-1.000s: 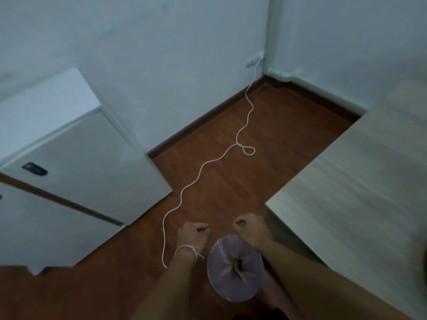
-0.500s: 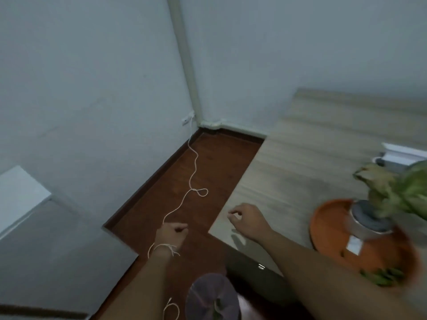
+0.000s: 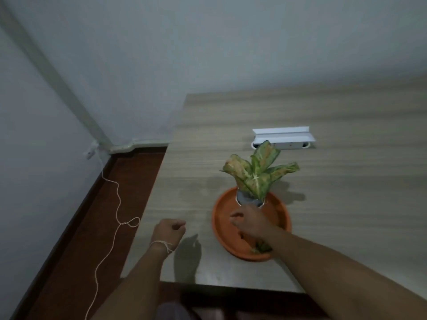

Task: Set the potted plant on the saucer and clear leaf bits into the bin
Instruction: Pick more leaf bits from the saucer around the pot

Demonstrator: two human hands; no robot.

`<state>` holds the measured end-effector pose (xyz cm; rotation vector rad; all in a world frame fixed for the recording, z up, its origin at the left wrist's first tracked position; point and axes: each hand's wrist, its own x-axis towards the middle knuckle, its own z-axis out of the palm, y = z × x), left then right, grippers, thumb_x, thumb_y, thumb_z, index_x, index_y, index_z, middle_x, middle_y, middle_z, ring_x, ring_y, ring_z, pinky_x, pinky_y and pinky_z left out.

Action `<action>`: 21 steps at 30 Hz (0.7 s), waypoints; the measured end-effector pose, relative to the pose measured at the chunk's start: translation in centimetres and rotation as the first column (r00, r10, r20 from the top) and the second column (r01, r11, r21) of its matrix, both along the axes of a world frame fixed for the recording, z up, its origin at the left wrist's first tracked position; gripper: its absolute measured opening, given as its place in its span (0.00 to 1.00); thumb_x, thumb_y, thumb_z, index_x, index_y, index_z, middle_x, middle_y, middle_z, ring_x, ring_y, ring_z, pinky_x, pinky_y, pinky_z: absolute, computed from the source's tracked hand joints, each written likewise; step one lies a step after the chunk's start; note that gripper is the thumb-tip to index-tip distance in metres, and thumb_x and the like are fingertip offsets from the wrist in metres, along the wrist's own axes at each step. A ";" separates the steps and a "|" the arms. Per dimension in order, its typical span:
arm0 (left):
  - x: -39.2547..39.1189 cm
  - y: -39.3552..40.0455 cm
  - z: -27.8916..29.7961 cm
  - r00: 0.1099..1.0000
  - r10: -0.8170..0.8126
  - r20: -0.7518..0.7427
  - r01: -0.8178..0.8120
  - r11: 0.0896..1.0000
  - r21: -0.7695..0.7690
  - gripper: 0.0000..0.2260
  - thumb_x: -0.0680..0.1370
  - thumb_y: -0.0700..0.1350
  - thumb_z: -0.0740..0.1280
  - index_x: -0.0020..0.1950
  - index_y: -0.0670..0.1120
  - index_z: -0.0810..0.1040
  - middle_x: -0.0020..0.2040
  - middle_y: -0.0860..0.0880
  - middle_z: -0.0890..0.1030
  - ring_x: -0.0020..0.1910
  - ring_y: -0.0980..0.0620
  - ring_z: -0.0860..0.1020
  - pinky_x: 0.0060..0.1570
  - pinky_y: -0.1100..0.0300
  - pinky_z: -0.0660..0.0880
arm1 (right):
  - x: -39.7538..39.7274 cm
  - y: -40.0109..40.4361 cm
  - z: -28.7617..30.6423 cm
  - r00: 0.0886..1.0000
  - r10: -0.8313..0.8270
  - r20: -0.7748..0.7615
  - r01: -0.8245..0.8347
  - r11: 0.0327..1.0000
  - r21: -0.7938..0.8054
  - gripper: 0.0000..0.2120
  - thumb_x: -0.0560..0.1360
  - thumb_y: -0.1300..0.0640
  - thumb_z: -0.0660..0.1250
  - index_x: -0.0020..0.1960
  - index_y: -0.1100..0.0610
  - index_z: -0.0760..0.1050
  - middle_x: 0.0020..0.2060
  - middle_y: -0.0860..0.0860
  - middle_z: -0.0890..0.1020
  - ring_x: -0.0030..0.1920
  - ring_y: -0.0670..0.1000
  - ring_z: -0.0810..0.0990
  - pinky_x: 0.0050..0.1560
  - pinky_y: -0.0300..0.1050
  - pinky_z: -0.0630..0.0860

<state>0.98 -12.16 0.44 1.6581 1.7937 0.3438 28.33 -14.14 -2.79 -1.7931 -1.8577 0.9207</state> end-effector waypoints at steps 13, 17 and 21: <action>15.8 -0.5 -3.4 0.868 -0.497 -0.017 0.476 0.840 -0.259 0.15 0.69 0.47 0.64 0.52 0.44 0.82 0.53 0.42 0.83 0.54 0.42 0.79 0.53 0.59 0.74 | 10.4 -2.5 -5.5 0.970 0.128 0.205 -0.081 0.972 -0.222 0.14 0.66 0.47 0.65 0.46 0.55 0.79 0.42 0.55 0.85 0.43 0.55 0.83 0.46 0.50 0.80; 17.1 -0.2 -4.1 0.835 -0.547 -0.056 0.514 0.812 -0.276 0.13 0.71 0.45 0.65 0.53 0.45 0.81 0.55 0.43 0.83 0.54 0.42 0.79 0.51 0.61 0.72 | 10.1 -3.0 -5.4 0.961 0.156 0.228 -0.113 0.975 -0.190 0.15 0.63 0.46 0.69 0.43 0.55 0.78 0.40 0.52 0.83 0.38 0.52 0.80 0.41 0.44 0.77; 17.2 0.5 -4.8 0.801 -0.588 -0.110 0.536 0.788 -0.304 0.11 0.69 0.45 0.66 0.48 0.44 0.83 0.49 0.44 0.85 0.50 0.43 0.81 0.49 0.61 0.76 | 9.7 -3.0 -6.3 0.947 0.155 0.281 -0.099 0.974 -0.206 0.24 0.58 0.44 0.73 0.51 0.53 0.79 0.51 0.53 0.79 0.50 0.53 0.77 0.51 0.47 0.78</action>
